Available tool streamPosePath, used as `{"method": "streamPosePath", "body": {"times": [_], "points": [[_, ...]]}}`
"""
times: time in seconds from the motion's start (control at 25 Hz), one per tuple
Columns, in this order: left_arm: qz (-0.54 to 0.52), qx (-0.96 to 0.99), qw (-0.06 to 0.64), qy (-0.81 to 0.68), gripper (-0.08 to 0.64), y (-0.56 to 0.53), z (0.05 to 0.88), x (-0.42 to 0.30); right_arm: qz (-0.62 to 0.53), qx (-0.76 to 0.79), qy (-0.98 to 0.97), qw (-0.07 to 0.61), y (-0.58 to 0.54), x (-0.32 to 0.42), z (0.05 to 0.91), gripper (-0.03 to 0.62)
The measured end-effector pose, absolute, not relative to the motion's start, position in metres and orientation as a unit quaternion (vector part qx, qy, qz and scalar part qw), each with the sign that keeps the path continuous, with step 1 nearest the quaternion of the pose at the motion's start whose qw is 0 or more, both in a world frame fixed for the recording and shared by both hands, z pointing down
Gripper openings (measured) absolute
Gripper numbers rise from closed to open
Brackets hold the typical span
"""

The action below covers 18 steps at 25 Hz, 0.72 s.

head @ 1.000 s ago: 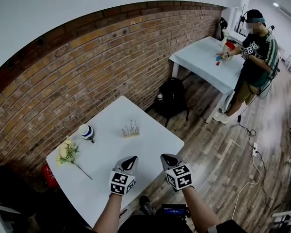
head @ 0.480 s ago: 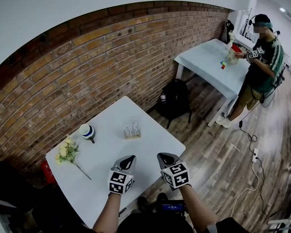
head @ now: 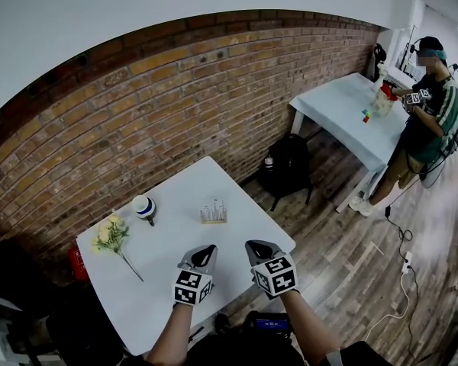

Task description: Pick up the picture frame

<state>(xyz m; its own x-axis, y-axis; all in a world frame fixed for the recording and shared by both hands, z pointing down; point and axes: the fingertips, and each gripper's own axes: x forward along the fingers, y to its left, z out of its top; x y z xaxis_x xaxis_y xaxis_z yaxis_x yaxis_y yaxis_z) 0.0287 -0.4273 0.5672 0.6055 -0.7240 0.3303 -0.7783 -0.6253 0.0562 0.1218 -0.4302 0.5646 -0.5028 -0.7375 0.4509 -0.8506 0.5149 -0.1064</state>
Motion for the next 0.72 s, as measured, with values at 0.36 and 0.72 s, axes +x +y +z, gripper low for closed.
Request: {"method": "streamPosePath", "body": {"times": [0.36,0.72], "points": [[0.15,0.88,0.1,-0.439,0.012,-0.432,0.571,0.034,0.158,0.443,-0.864,0.181,-0.437,0.128,0.568,0.008],[0.146,0.863,0.093,-0.474,0.012,-0.448,0.559,0.04,0.14,0.392,-0.887,0.198,-0.462,0.138,0.568,0.008]]}}
